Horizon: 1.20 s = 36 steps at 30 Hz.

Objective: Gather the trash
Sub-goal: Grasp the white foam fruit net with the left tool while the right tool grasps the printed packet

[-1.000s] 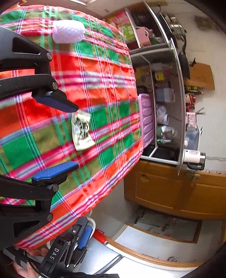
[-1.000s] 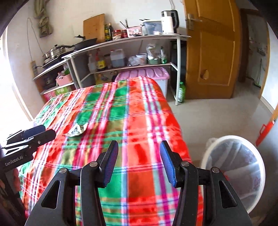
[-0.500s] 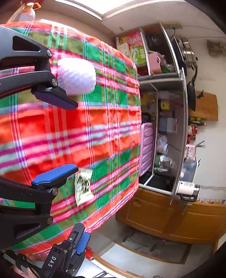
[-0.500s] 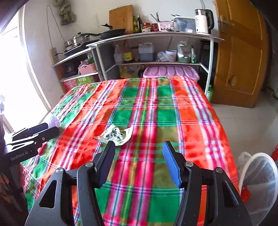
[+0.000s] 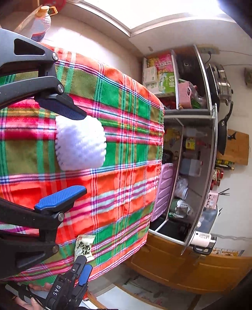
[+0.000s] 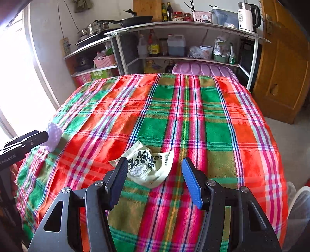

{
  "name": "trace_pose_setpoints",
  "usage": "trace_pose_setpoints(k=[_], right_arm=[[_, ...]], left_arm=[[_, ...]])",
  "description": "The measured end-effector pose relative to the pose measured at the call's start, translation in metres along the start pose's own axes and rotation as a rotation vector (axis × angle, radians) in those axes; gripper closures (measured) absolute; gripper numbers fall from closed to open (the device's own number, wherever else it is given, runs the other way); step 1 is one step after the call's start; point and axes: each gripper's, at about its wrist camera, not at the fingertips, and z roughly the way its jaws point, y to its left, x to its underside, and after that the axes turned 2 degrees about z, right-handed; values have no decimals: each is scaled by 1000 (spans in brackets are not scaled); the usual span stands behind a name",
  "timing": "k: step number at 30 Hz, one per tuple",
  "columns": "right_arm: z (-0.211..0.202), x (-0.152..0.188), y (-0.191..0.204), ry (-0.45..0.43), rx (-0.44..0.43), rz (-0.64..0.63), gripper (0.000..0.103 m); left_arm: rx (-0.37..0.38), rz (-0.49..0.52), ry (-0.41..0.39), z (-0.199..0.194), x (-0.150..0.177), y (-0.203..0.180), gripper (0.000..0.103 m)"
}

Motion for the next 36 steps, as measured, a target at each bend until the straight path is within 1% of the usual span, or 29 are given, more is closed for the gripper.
trace_pose_setpoints(k=[2,5,8,11,15,18,22,23,25,27,31,33,36], right_arm=[[5,-2,1,10,4,3,45],[10,-5,4,16,7,-6,45],[15,-6,6,27,12,-13,45],[21,-7,8,40,24,-19,45],[27,-6,10,57,49,-29,45],[27,-5,11,56,50,-28,45],[26,-4,11,50,51,-31,46],[26,-4,11,49,51,-30,52],[26,-3,12,47,55,-29,54],[24,-3,12,38,61,-32,63],[21,-2,10,34,55,-22,69],[20,-1,9,28,54,-17,73],[17,-1,8,21,52,-18,80]], left_arm=[[-5,0,11,5,0,4,33],[22,-21,33,13,0,10,33],[-6,-22,40,19,0,10,33],[-6,-27,40,22,-3,11,33],[-28,-14,57,30,-5,11,33],[-47,1,59,35,-4,10,33],[-56,10,55,35,-4,10,42],[-59,17,51,35,-4,9,44],[-51,25,52,35,-5,7,50],[-53,31,50,35,-5,5,56],[-47,48,41,32,-5,1,68],[-41,49,40,31,-4,0,72],[-38,59,37,29,-3,-2,76]])
